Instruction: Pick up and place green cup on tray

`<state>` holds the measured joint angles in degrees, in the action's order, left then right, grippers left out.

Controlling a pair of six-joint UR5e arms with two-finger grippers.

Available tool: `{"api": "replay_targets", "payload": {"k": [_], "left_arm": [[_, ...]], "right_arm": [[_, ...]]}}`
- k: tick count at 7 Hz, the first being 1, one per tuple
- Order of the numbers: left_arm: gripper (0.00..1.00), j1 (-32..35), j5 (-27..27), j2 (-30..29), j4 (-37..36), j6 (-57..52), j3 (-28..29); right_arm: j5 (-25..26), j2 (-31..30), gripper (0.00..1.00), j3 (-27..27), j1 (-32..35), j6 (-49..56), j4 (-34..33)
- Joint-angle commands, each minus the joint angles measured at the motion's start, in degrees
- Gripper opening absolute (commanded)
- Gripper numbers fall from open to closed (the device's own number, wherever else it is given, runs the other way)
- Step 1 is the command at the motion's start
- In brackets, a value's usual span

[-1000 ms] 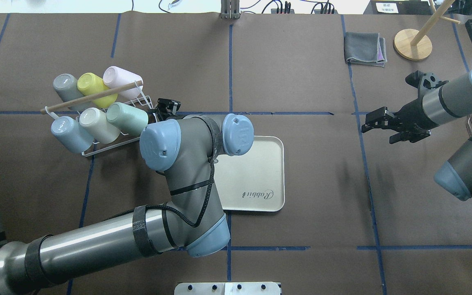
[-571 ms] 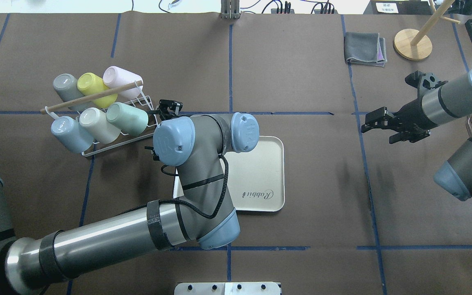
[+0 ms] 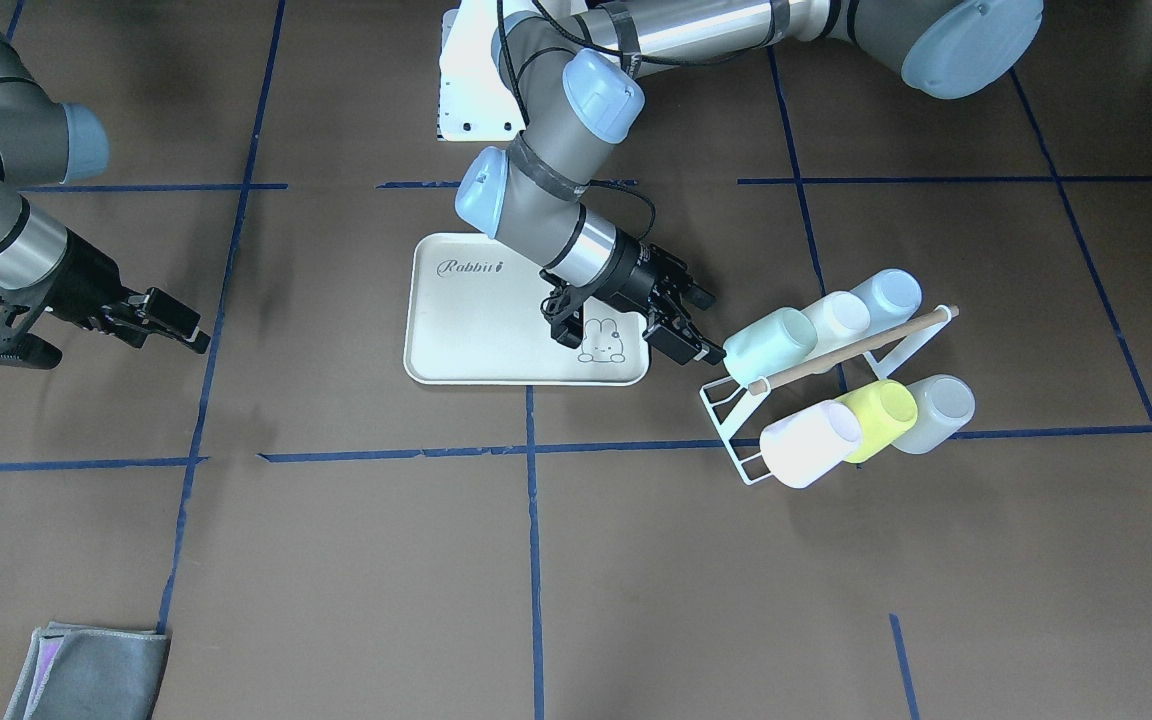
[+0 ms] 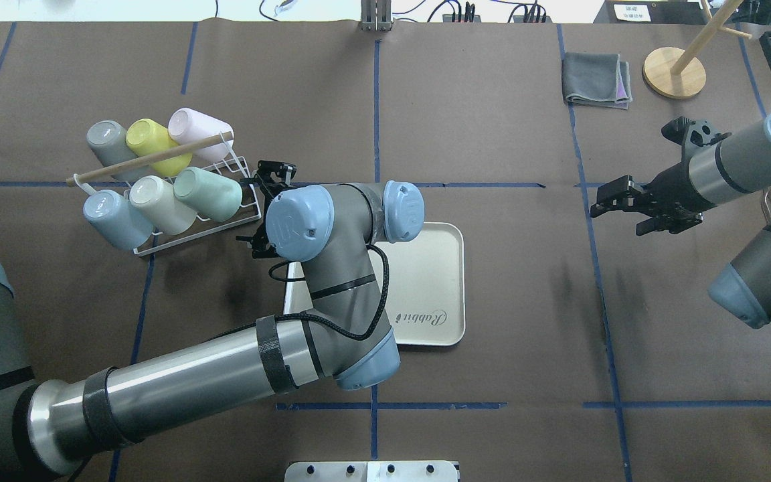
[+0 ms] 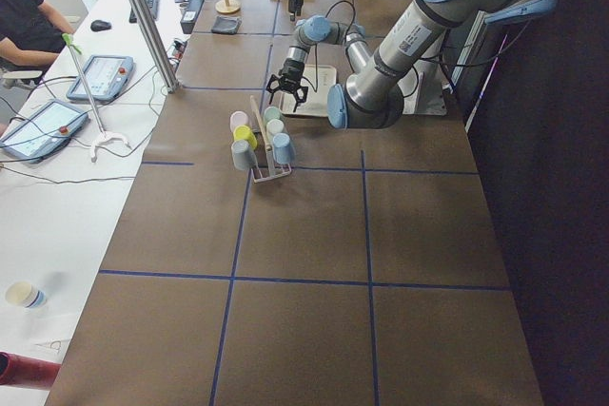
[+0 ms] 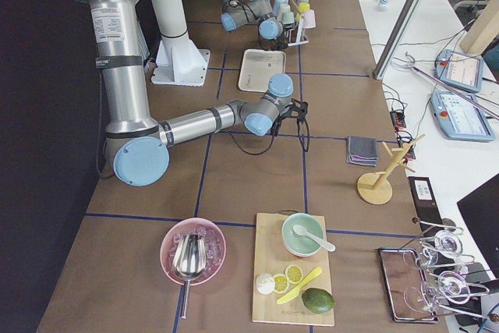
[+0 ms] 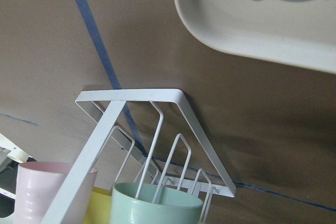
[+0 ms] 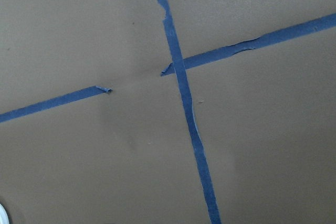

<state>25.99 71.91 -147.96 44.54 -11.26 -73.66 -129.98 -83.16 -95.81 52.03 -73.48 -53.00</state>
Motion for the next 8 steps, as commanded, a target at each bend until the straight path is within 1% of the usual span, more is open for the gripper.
{"api": "replay_targets", "payload": {"k": [1,2,7,8], "left_arm": [[1.0,0.3,-2.0,0.0,0.0,0.2,0.8],[1.0,0.8,-3.4,0.0,0.1,0.1,0.8],[1.0,1.5,-3.5,1.2,0.5,0.1,1.1],[1.0,1.5,-3.5,1.2,0.6,0.1,1.8]], "right_arm": [[-0.3,0.0,1.0,0.0,0.0,0.0,0.0],[-0.3,0.0,1.0,0.0,0.0,0.0,0.0],[-0.4,0.0,1.0,0.1,0.0,0.0,0.0],[-0.4,0.1,1.0,0.3,0.0,-0.1,0.0]]}}
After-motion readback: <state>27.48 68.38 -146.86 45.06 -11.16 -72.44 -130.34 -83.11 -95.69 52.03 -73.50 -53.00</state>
